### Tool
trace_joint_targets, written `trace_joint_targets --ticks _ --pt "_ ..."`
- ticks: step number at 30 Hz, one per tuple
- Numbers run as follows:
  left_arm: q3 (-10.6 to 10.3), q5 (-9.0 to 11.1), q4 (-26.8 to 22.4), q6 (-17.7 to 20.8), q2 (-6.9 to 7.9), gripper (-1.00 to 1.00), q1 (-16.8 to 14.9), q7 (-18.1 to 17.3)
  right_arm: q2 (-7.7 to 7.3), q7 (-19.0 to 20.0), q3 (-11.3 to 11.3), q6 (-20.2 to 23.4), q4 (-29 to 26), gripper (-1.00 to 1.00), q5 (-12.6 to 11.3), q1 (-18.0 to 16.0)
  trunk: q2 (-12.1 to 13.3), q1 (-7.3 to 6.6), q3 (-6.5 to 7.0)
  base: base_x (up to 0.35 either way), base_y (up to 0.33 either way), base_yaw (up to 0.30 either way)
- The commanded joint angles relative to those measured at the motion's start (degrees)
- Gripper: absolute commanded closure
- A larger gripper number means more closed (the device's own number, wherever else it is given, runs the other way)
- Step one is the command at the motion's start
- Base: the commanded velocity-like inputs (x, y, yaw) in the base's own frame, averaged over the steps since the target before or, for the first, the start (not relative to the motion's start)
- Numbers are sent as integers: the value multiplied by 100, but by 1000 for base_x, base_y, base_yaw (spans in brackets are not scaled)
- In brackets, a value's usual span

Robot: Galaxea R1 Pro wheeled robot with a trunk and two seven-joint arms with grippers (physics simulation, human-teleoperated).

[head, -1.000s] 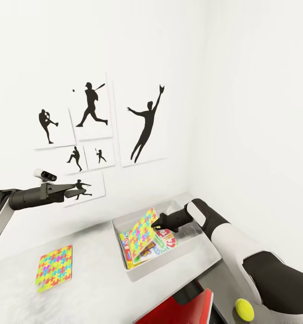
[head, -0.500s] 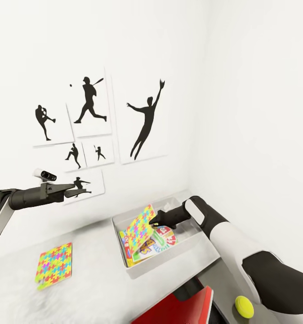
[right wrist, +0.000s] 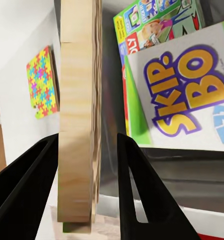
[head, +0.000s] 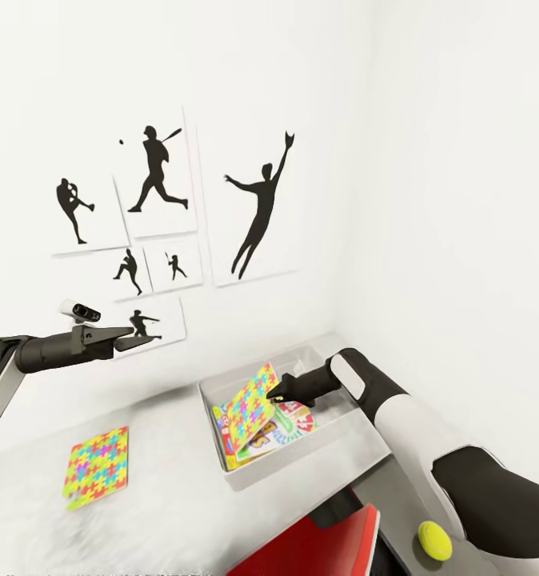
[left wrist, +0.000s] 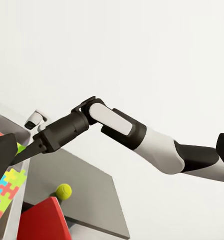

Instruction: Put all the toys in the child's room - the three board games (two on the bed and one on the table), the two jigsaw puzzles on the table, and the tennis ball on the table - inside the toy box on the table in the child's room.

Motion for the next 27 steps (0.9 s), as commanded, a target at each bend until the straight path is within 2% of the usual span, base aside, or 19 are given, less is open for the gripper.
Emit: trace_joint_targets --ticks 1,14,27 --pt "-6 3 0 60 3 -100 -6 -21 0 62 18 3 0 100 51 -8 -15 4 -23 0 0 54" --pt "-6 3 0 60 3 -100 -6 -21 -5 62 20 3 0 100 51 -8 -15 4 -141 0 0 63" --pt "-6 5 0 60 3 -100 -6 -21 -22 66 17 3 0 100 51 -8 -15 4 -153 0 0 7"
